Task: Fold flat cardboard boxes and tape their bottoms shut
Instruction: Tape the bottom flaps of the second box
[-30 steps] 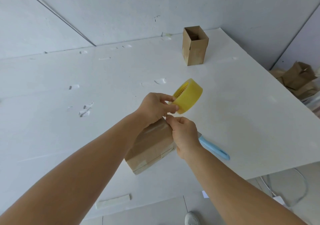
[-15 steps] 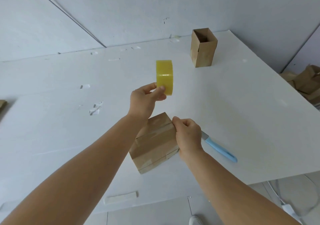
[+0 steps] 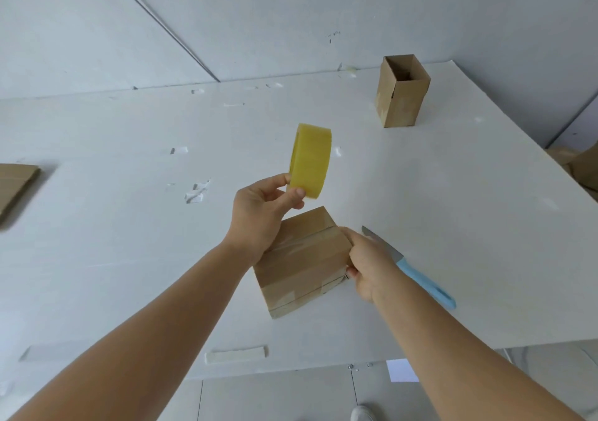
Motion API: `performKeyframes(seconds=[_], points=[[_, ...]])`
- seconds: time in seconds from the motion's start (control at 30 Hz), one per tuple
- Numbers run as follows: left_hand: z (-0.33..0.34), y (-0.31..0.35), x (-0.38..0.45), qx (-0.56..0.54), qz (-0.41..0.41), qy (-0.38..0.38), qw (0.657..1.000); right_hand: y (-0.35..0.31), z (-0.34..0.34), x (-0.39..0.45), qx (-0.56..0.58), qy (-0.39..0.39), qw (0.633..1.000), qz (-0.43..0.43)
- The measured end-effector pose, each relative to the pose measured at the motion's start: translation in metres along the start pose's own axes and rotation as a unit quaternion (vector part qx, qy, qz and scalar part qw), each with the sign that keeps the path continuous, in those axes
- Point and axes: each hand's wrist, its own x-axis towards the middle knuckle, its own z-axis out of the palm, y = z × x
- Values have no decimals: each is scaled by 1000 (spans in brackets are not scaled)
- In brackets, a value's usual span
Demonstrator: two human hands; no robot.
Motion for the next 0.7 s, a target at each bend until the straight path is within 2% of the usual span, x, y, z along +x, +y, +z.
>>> performKeyframes(seconds=[0.1, 0.2, 0.27, 0.4, 0.5, 0.63, 0.7], points=[[0, -1, 0, -9, 0, -3, 1000, 2, -4, 1, -26, 27, 999, -22], [0, 1, 1, -26, -1, -7, 1000, -12, -6, 2, -24, 65, 990, -122], [1, 1, 2, -28, -1, -9, 1000, -24, -7, 2, -23, 40, 987, -155], [3, 1, 2, -29, -2, -10, 1000, -22, -11, 1, 2, -71, 997, -39], [2, 0, 1, -28, -4, -7, 1000, -1, -11, 5, -21, -52, 998, 8], [1, 1, 0, -34, -4, 3, 999, -2, -15, 1, 27, 26, 998, -59], [2, 3, 0, -40, -6, 5, 999, -19, -15, -6, 62, 6, 991, -121]])
